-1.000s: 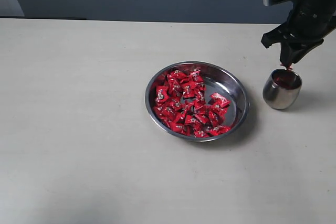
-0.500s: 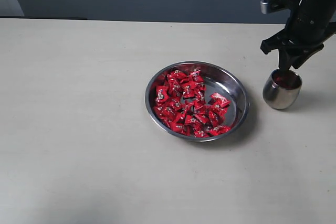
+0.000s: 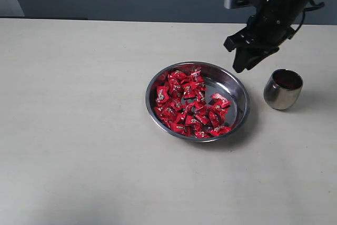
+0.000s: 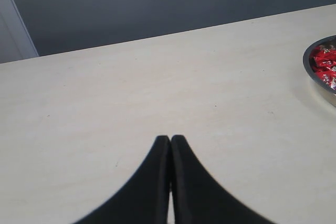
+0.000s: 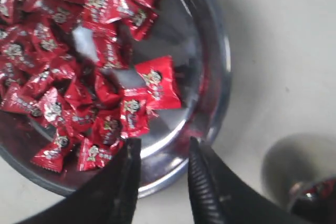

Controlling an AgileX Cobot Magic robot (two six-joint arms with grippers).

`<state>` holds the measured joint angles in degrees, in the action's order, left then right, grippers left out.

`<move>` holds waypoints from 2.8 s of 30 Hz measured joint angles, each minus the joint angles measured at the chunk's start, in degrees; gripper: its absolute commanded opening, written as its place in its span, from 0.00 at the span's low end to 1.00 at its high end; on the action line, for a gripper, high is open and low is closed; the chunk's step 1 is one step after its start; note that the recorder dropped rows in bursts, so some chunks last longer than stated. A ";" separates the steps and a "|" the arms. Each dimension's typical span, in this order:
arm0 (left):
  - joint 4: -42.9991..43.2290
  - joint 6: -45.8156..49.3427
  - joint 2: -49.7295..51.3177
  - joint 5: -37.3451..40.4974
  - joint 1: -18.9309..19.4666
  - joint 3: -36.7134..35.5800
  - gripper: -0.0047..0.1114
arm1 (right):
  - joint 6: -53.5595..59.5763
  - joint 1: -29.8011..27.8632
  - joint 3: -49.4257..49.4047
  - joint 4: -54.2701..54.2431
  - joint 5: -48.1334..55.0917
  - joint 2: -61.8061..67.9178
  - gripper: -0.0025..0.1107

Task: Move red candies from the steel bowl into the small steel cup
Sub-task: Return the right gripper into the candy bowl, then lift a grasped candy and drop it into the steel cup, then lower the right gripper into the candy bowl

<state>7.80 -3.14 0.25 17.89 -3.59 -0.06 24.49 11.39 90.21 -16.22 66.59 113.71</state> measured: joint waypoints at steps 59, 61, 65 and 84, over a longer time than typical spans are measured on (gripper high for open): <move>0.00 0.00 0.00 0.00 0.00 0.00 0.04 | -0.11 2.62 0.21 5.04 -7.36 -1.96 0.02; 0.00 0.00 0.00 0.00 0.00 0.00 0.04 | -0.68 -0.20 0.21 5.08 -5.37 -3.57 0.02; 0.00 0.00 0.00 0.00 0.00 0.00 0.04 | -1.77 -6.66 0.21 5.30 -1.42 -4.83 0.02; 0.00 0.00 0.00 0.00 0.00 0.00 0.04 | -5.19 -10.51 -1.12 9.91 -0.24 -0.79 0.08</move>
<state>7.80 -3.14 0.25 17.89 -3.59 -0.06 19.30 0.89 89.09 -6.31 66.35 112.91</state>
